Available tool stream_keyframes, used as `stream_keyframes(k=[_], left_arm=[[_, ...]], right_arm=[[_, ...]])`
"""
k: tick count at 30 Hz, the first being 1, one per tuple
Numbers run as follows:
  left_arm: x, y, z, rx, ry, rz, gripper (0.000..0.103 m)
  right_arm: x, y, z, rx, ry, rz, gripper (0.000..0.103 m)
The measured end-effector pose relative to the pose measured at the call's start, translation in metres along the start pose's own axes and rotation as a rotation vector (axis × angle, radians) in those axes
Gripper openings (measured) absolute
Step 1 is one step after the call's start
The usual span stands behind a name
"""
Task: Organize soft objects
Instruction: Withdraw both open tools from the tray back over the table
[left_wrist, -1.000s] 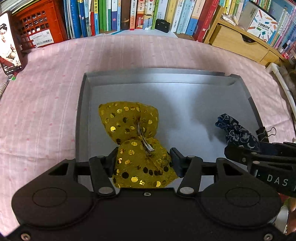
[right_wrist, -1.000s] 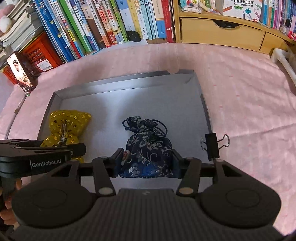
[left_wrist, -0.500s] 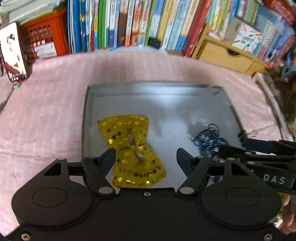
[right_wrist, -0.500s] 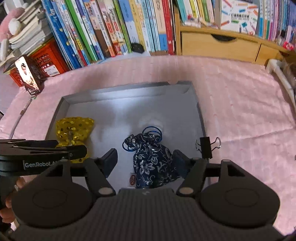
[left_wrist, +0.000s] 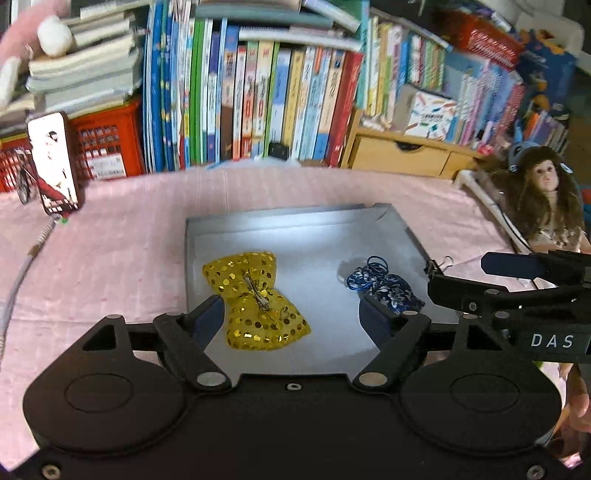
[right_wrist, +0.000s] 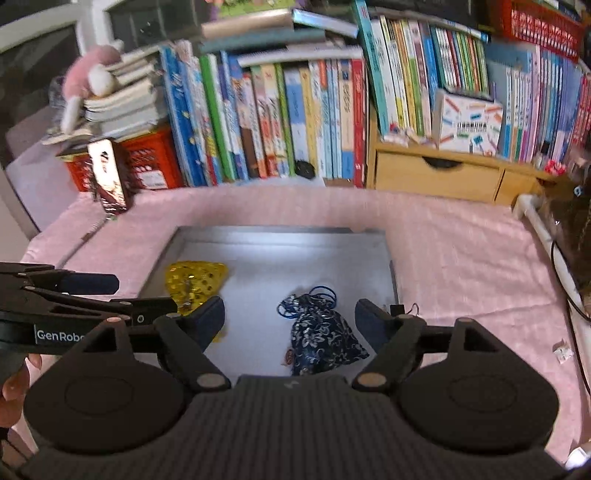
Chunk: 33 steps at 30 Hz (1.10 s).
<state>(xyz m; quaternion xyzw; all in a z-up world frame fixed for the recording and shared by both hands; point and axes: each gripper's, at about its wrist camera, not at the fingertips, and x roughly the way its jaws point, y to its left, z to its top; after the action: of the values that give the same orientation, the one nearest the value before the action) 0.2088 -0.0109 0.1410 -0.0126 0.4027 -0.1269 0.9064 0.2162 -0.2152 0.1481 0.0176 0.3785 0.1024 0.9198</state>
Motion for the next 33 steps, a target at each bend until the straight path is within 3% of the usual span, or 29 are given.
stream_keyframes(k=[11, 18, 33], left_arm=[[-0.064, -0.012, -0.066, 0.077, -0.153, -0.026, 0.085], [-0.091, -0.007, -0.118, 0.045, -0.220, -0.048, 0.087], [-0.110, 0.013, -0.197, -0.004, -0.318, 0.037, 0.093]], right_arm=[[-0.061, 0.015, -0.050, -0.093, -0.158, 0.020, 0.089], [-0.088, 0.014, -0.093, -0.117, -0.241, 0.011, 0.093], [-0.101, -0.006, -0.167, -0.155, -0.350, -0.077, 0.099]])
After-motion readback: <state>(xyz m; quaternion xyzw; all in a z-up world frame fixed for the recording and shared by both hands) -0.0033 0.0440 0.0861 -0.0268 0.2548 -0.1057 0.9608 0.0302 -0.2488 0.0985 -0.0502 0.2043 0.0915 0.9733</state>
